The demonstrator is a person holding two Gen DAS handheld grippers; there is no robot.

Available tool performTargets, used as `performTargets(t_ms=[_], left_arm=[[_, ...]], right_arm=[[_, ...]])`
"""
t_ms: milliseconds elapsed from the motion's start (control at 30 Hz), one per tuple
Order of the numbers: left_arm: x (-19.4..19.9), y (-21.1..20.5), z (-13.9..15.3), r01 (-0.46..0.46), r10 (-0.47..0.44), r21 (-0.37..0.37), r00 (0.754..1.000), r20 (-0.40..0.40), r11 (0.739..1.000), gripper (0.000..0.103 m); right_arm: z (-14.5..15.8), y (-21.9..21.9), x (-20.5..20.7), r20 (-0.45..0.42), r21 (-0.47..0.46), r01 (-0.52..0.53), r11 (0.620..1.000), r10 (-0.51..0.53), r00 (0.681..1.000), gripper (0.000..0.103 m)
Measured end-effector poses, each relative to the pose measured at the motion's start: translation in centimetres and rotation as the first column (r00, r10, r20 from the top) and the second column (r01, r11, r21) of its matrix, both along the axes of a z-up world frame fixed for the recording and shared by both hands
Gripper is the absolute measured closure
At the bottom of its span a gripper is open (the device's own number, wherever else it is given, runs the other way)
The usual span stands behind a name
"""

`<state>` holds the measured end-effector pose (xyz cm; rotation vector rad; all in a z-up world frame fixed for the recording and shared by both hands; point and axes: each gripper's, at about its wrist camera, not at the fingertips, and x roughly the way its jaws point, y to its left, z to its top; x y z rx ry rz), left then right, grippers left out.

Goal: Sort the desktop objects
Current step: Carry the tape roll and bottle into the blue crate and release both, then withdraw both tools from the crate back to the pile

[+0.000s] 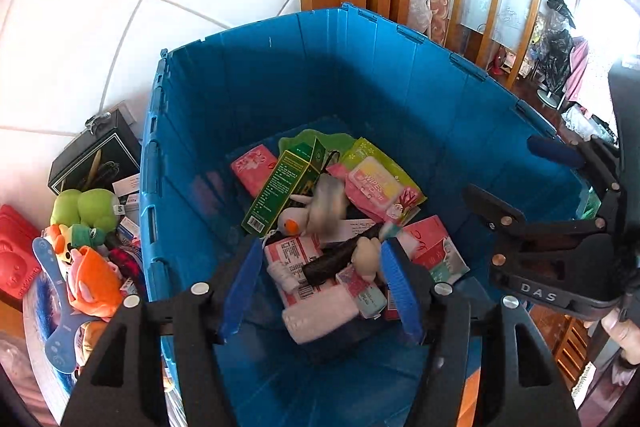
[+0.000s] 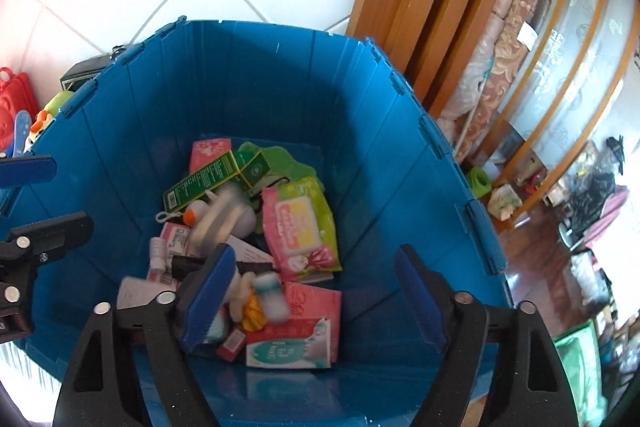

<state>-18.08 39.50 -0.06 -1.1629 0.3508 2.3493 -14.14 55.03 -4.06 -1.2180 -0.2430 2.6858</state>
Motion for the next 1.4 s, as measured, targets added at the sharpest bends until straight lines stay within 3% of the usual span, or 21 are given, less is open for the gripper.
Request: performTargets(t_ms=[133,300,500,767,933,1067,1267,1400], left_arm=[[0.5,-0.7,0.3,0.004,-0.003,0.017,1.000,-0.022,1.000,0.042],[1.8,-2.5,1.6,-0.011,0.016,0.052,0.995,-0.094,0.999,0.042],[3.5,-6.0,3.1,-0.018,0.047,0.155,0.982,-0.183,0.988,0.042],[5.4,-11.3,3.3,-0.053,0.135,0.261,0.942,-0.307,0.964,0.042],[5.7,-16.2,2.4,-0.112,0.214,0.321,0.928,-0.305,0.941,0.042],[5.1,-20.3,0.5,-0.181,0.261,0.307,0.934,-0.245,0.934,0.042],[5.2,-28.9,-1.7,-0.356,0.420,0.279,0.880,-0.222,0.892,0.042],[5.4,-36.1,-3.8,-0.481,0.527,0.247,0.830,-0.183,0.842,0.042]], right_arm=[[0.7,-0.2,0.3,-0.016,0.011,0.002,1.000,-0.001,1.000,0.000],[1.7,-0.8,1.2,-0.050,0.021,0.003,1.000,-0.002,0.999,0.000],[2.7,-2.5,2.7,-0.107,0.009,-0.020,1.000,0.021,0.994,0.000],[3.8,-6.6,4.6,-0.221,-0.003,-0.055,0.998,0.053,0.974,0.000],[4.3,-9.9,5.8,-0.293,-0.026,-0.114,0.993,0.102,0.951,0.000],[3.8,-13.7,6.0,-0.328,-0.045,-0.184,0.982,0.160,0.931,0.000],[2.9,-19.3,5.4,-0.347,-0.090,-0.291,0.952,0.244,0.906,0.000],[2.8,-23.7,5.5,-0.373,-0.085,-0.368,0.926,0.313,0.873,0.000]])
